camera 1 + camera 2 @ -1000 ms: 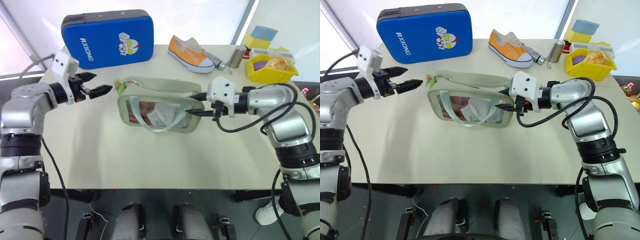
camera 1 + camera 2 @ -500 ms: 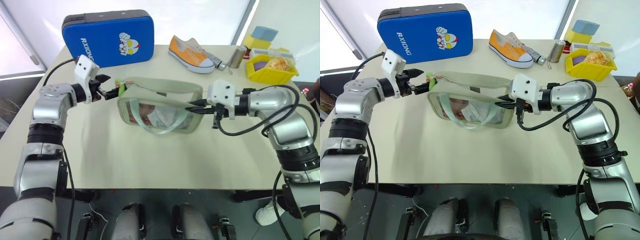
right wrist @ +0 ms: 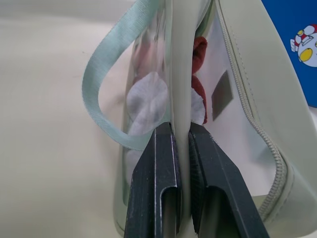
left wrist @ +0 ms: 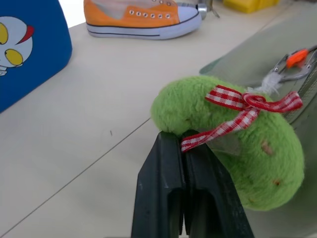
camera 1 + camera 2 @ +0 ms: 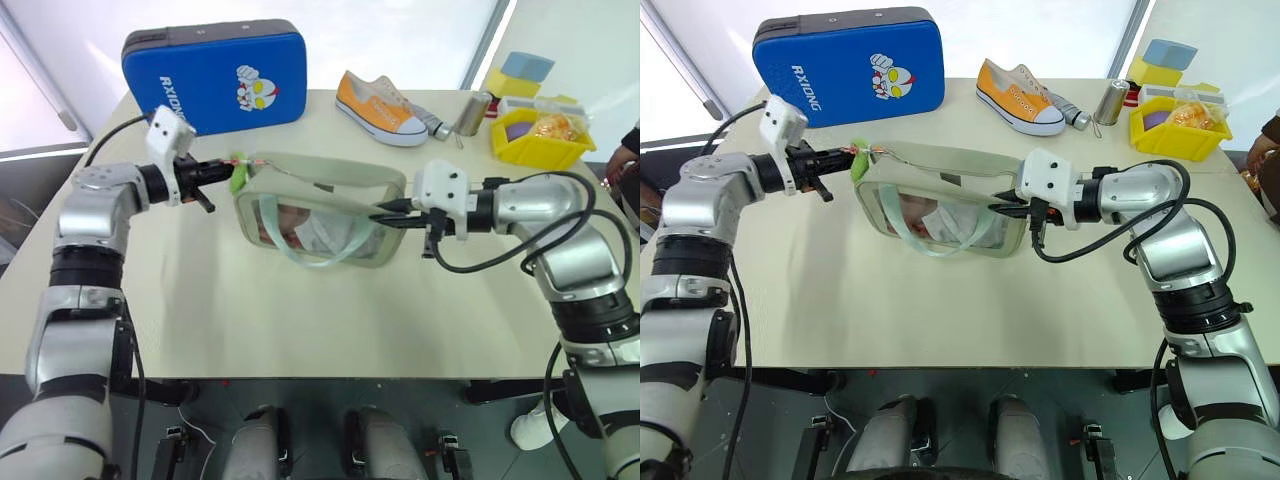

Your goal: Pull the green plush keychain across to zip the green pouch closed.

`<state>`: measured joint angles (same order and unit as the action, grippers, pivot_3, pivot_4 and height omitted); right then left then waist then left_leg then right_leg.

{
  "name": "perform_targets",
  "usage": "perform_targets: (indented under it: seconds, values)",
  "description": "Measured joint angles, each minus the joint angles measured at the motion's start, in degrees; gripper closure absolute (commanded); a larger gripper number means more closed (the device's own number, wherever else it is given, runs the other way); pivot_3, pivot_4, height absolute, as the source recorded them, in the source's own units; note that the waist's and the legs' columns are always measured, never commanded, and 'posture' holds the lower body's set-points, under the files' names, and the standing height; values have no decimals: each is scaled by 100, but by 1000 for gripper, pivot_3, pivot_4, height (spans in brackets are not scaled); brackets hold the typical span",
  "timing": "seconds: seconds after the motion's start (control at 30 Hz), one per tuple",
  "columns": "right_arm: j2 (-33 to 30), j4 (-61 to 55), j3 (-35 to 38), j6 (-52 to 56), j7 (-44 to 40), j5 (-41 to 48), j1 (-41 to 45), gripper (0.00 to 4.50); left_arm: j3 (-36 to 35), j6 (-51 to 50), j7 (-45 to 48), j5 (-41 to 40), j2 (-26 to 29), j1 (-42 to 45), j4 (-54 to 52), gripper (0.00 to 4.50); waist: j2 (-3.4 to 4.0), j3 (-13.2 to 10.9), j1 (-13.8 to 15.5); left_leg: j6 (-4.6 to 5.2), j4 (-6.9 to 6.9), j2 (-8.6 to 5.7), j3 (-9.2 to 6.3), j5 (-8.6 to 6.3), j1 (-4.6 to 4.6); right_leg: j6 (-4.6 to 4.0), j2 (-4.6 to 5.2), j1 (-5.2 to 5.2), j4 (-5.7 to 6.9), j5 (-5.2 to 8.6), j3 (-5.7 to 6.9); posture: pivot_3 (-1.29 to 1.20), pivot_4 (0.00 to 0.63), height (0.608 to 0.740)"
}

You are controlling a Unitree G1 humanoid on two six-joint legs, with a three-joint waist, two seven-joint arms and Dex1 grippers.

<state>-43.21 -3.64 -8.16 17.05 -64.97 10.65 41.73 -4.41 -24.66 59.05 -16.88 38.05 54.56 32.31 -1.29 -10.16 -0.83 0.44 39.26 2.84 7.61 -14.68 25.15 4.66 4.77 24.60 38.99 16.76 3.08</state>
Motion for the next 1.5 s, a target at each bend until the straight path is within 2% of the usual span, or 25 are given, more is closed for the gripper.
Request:
perform_targets:
  seconds: [0.23, 0.4, 0.5, 0.57, 0.67, 0.73, 0.9, 1.03, 1.13, 1.27, 1.37, 1.5]
  values:
    - [68, 424, -20, -289, -16, -144, 215, 4500, -190, -921, 287, -655, 41, 240, -1025, 4464, 0, 0, 9, 0, 1, -1, -3, 0, -1, 0, 1, -4, 0, 0, 0, 0, 150, 740]
    - [225, 568, -64, -380, -3, -256, 331, 4500, 392, -793, 200, -453, -375, 254, -1517, 4464, 0, 0, 2, -1, 1, -1, -2, 1, -1, 0, -1, -4, 1, 0, -1, 0, 150, 740]
    - [276, 569, -66, -370, 31, -265, 331, 4500, 596, -489, 19, -201, -609, 296, -1401, 3466, 0, 0, -23, -1, 1, 0, 0, 1, -3, 0, -4, -3, 1, 0, -1, 0, 150, 740]
    - [281, 569, -66, -355, 56, -267, 330, 4500, 633, -313, 4, -83, -622, 406, -1251, 2571, 0, 0, -26, -1, 1, 0, 1, 1, -3, 0, -5, -2, 1, 0, -1, 0, 150, 740]
    - [280, 569, -64, -350, 89, -272, 329, 4500, 638, -191, 104, -13, -533, 492, -1207, 864, 0, 0, -22, -1, 1, 0, 1, 1, -3, 0, -4, -3, 0, 0, -2, 0, 150, 740]
    - [280, 569, -64, -351, 107, -279, 327, 4500, 640, -193, 219, -1, -394, 500, -1212, 13, 0, -1, -23, -1, 1, 0, 1, 1, -3, 0, -4, -2, 0, 0, -1, 0, 150, 740]
    - [298, 630, -64, -415, 113, -304, 333, 4500, 569, -339, 442, 11, 332, 629, -1360, 13, 1, -1, -33, -1, 0, 1, 1, 1, -3, 0, -4, -2, 0, 0, -3, 0, 150, 740]
    - [358, 837, -60, -554, 115, -324, 376, 4500, 338, -688, 702, -75, 1118, -71, -2142, 13, 6, 2, -31, -1, -5, 3, 1, 1, -12, -1, -3, -5, 2, 0, -5, 0, 150, 740]
    - [379, 913, -53, -590, 120, -363, 425, 4500, 353, -996, 714, -248, 1117, -886, -2784, 13, 1, 2, 10, -1, 0, 3, -4, 0, -15, -1, -3, -16, 1, 0, -5, 0, 150, 740]
    - [410, 951, -61, -617, 110, -363, 428, 4500, 386, -1049, 383, -232, 760, -1207, -3003, 13, -1, 1, 17, 0, 1, 1, -5, 0, -14, -1, -2, -17, 1, 0, -5, 0, 150, 740]
    - [431, 950, -76, -617, 101, -358, 427, 4500, 539, -704, 200, -24, 632, -1324, -2862, 877, 0, 1, -4, 0, -1, 2, -3, 0, -16, -1, -3, -15, 2, 0, -5, 0, 150, 740]
    - [432, 949, -78, -617, 100, -361, 428, 4500, 581, -414, 72, 139, 494, -1312, -2408, 2937, 0, 1, -2, 0, -1, 3, 0, 0, -16, -1, -3, -15, 1, 0, -5, 0, 150, 740]
